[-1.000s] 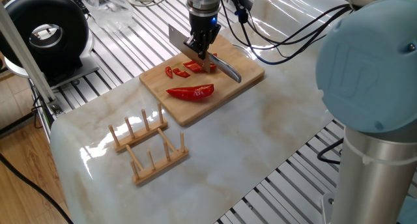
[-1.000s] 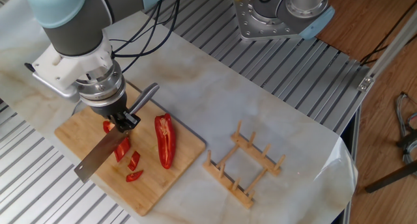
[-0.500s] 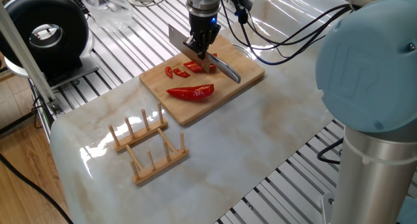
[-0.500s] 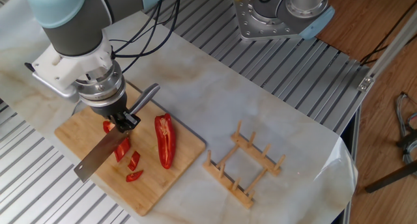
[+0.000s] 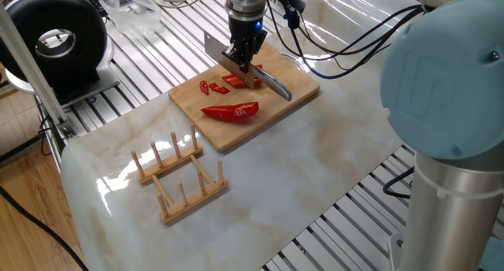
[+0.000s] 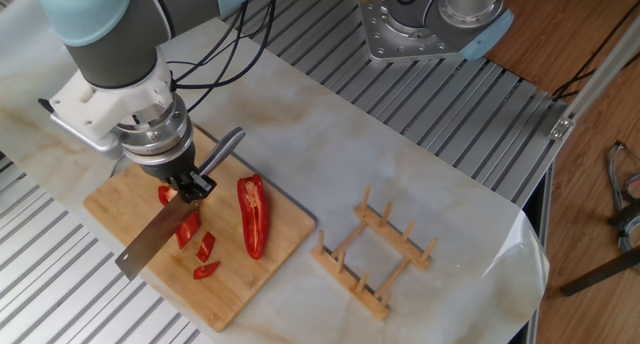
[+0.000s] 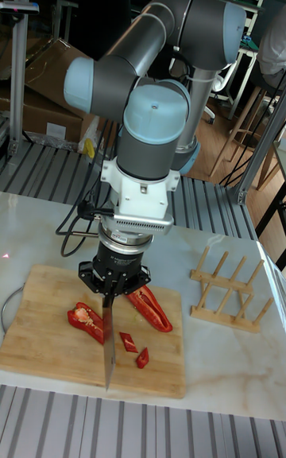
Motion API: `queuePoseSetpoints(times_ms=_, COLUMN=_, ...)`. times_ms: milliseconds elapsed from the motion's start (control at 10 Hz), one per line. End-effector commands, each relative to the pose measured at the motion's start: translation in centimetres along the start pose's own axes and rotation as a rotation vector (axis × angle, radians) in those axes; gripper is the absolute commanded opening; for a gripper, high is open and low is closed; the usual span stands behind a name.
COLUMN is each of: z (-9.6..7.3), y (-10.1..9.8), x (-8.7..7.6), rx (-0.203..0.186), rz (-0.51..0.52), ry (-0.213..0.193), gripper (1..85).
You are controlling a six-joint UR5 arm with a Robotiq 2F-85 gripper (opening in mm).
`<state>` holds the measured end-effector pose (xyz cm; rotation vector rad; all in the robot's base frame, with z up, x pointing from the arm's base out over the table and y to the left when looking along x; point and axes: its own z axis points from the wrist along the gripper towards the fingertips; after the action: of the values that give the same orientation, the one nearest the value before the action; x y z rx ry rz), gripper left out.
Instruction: Chop the chili peppers
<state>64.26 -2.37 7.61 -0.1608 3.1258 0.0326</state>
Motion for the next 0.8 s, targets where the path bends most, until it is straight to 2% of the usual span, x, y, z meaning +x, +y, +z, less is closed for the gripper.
queuePoseSetpoints(times_ms=0, z=0.04, y=0.17, x=-0.03, rx=-0.012, rz=-0.001, ry=0.001, gripper=1.3)
queuePoseSetpoints(times_ms=700, z=-0.02, y=0.32, x=0.0, rx=-0.013, rz=0.019, ry=0.01, gripper=1.3)
